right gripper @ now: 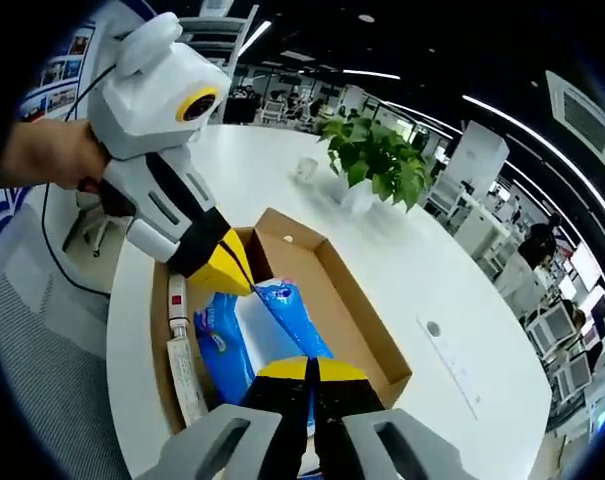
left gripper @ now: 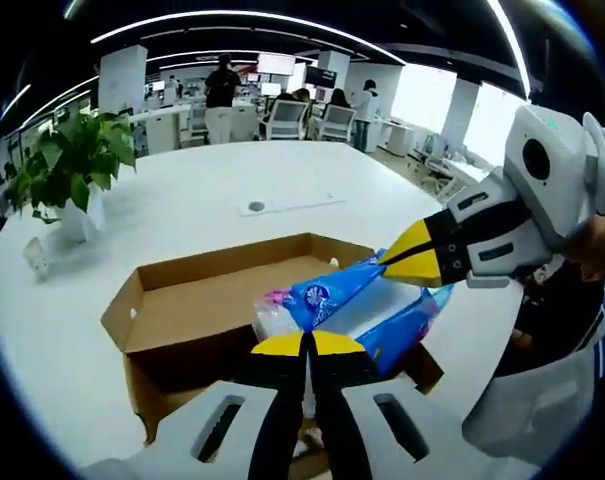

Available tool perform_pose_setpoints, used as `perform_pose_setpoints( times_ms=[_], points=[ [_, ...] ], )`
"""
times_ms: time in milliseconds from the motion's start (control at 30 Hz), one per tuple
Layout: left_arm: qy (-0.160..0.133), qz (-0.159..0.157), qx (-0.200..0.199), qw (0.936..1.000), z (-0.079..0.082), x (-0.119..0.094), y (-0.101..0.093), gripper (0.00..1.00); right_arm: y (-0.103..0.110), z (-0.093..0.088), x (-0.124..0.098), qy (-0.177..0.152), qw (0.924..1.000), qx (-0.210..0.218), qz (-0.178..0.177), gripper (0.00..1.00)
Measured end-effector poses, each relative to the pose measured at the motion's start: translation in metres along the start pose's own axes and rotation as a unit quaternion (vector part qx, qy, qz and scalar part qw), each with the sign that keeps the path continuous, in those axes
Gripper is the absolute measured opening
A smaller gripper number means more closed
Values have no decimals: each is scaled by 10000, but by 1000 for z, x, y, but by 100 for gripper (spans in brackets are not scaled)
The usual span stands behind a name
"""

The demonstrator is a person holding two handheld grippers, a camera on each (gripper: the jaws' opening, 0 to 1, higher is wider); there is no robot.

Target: Operate the shoe box by opening the lid, removing the specified soft item, and placing it in the target area until the item is outside and the box remains undamaged.

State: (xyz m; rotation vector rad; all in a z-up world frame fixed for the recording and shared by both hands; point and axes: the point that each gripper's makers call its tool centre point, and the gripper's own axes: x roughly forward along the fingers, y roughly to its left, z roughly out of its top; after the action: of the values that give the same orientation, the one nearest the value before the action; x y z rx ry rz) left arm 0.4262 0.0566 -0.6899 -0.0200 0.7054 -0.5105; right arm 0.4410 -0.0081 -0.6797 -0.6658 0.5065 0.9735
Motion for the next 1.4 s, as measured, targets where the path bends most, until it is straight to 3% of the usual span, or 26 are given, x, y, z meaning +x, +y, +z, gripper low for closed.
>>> perform_pose_setpoints(
  times_ms=[400, 867, 1400],
  points=[
    [-53, -190, 129, 9997, 20, 0, -23, 0, -15, -3, -25, -87, 9998, 18, -153, 0],
    [-40, -475, 328, 9983, 33, 10, -58, 0, -32, -22, -54, -30, 9993, 95, -347, 0],
    [46, -760, 420, 9962, 34, 28, -96, 0, -46, -53, -78, 41, 9978, 287, -588, 0]
  ],
)
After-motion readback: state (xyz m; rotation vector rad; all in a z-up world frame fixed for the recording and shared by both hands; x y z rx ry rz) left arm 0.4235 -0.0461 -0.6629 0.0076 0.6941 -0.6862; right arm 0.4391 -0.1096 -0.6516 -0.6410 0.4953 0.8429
